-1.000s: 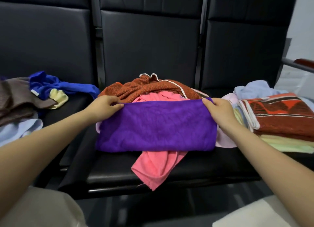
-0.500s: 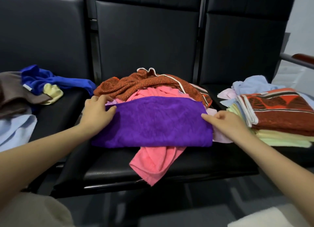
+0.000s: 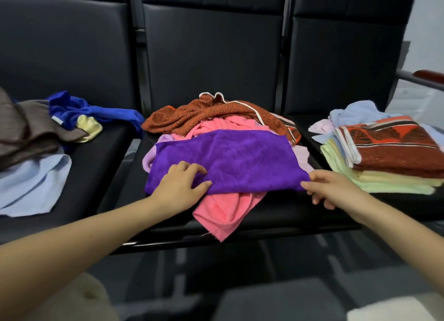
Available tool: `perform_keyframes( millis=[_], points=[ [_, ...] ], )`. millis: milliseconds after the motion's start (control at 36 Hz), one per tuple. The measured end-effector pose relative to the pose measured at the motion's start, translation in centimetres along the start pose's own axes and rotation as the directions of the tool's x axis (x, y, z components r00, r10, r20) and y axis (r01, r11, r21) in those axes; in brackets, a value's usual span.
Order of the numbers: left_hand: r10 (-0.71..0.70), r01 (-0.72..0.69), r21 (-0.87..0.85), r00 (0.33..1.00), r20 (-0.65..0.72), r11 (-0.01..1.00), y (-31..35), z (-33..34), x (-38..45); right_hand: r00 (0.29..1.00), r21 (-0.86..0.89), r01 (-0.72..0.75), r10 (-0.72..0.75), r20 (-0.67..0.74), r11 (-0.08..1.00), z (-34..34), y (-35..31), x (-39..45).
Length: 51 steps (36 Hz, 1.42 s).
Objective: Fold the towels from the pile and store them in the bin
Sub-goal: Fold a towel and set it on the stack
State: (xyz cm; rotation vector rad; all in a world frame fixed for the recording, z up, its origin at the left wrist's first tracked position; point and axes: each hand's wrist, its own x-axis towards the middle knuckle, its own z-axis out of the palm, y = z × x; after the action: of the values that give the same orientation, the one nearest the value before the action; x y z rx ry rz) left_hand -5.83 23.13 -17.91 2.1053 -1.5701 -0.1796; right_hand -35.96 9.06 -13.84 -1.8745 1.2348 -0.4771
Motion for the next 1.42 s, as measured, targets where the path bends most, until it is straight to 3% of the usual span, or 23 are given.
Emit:
perform_keyframes(
  millis=[56, 111, 194, 306, 361, 444, 556, 694, 778, 861, 944, 1028, 1083, 1139, 1222, 1306, 1361, 1417],
  points=[
    [0.010, -0.010, 0.001, 1.000, 0.018, 1.000, -0.2, -0.3, 0.0, 0.992, -0.385, 0.070, -0.107, -0.074, 0.920, -0.5, 0.6, 0.2],
    [0.024, -0.024, 0.005, 0.999, 0.031, 1.000, 0.0, -1.0, 0.3, 0.982, -0.480, 0.124, -0.176, -0.066, 0.869, -0.3, 0.7, 0.1],
    [-0.001, -0.001, -0.060, 0.999, -0.033, 0.998, 0.3, -2.3, 1.0, 0.987, -0.212, 0.140, -0.152, -0.044, 0.967, 0.6, 0.0, 0.5],
    [-0.128, 0.119, -0.059, 0.976, -0.178, 0.991, -1.2, -3.9, 1.8, 0.992, 0.224, -0.064, 0.087, -0.095, 0.973, 1.9, -1.4, 1.6],
    [-0.263, 0.245, -0.111, 0.943, -0.202, 0.963, -2.2, -4.1, 2.1, 0.984, 0.270, -0.103, 0.137, -0.110, 0.957, 2.3, -1.7, 2.1],
    [-0.462, 0.407, -0.335, 0.881, -0.102, 0.850, -2.8, -4.1, 2.4, 0.982, 0.278, -0.131, 0.162, -0.092, 0.951, 2.7, -1.9, 2.9],
    [-0.541, 0.462, -0.497, 0.841, -0.018, 0.735, -2.8, -4.2, 2.9, 0.954, 0.417, -0.280, 0.299, 0.021, 0.865, 2.2, -2.5, 3.7],
    [-0.580, 0.525, -0.571, 0.808, 0.103, 0.631, -3.3, -4.9, 3.5, 0.953, 0.556, -0.296, 0.278, 0.120, 0.776, 1.5, -3.4, 3.8],
    [-0.558, 0.506, -0.564, 0.824, 0.093, 0.653, -3.5, -5.1, 4.1, 0.949, 0.627, -0.313, 0.255, 0.184, 0.713, 1.3, -4.1, 3.7],
    [-0.531, 0.436, -0.520, 0.846, -0.041, 0.735, -3.9, -5.1, 4.8, 0.933, 0.653, -0.360, 0.249, 0.260, 0.666, 0.7, -5.1, 3.5],
    [-0.408, 0.294, -0.386, 0.875, -0.259, 0.874, -3.4, -5.5, 5.2, 0.955, 0.669, -0.296, 0.231, 0.187, 0.682, 0.3, -6.5, 3.2],
    [-0.273, 0.146, -0.363, 0.904, -0.329, 0.920, -2.3, -5.4, 5.7, 0.983, 0.707, -0.156, 0.179, 0.042, 0.690, 0.4, -8.4, 2.7],
    [-0.292, 0.135, -0.500, 0.924, -0.249, 0.856, -1.0, -5.0, 5.8, 0.996, 0.695, -0.055, 0.091, -0.014, 0.717, 0.9, -9.9, 2.3],
    [-0.357, 0.201, -0.724, 0.932, -0.067, 0.660, 0.5, -4.7, 5.9, 1.000, 0.696, 0.021, -0.019, -0.011, 0.718, 2.1, -11.4, 2.3],
    [-0.335, 0.360, -0.848, 0.913, 0.234, 0.389, 1.7, -4.0, 5.6, 0.975, 0.709, 0.006, -0.160, 0.152, 0.705, 4.9, -12.9, 2.8],
    [-0.284, 0.450, -0.867, 0.878, 0.385, 0.216, 1.9, -3.0, 5.5, 0.911, 0.558, 0.008, -0.236, 0.338, 0.829, 7.6, -13.4, 3.6],
    [-0.263, 0.465, -0.868, 0.871, 0.414, 0.174, 1.9, -2.4, 5.6, 0.923, 0.424, 0.099, -0.242, 0.299, 0.900, 8.6, -12.9, 4.5],
    [-0.245, 0.449, -0.864, 0.885, 0.395, 0.229, 2.0, -2.1, 5.7, 0.948, 0.161, 0.273, -0.293, 0.124, 0.949, 8.9, -11.6, 5.9]
  ],
)
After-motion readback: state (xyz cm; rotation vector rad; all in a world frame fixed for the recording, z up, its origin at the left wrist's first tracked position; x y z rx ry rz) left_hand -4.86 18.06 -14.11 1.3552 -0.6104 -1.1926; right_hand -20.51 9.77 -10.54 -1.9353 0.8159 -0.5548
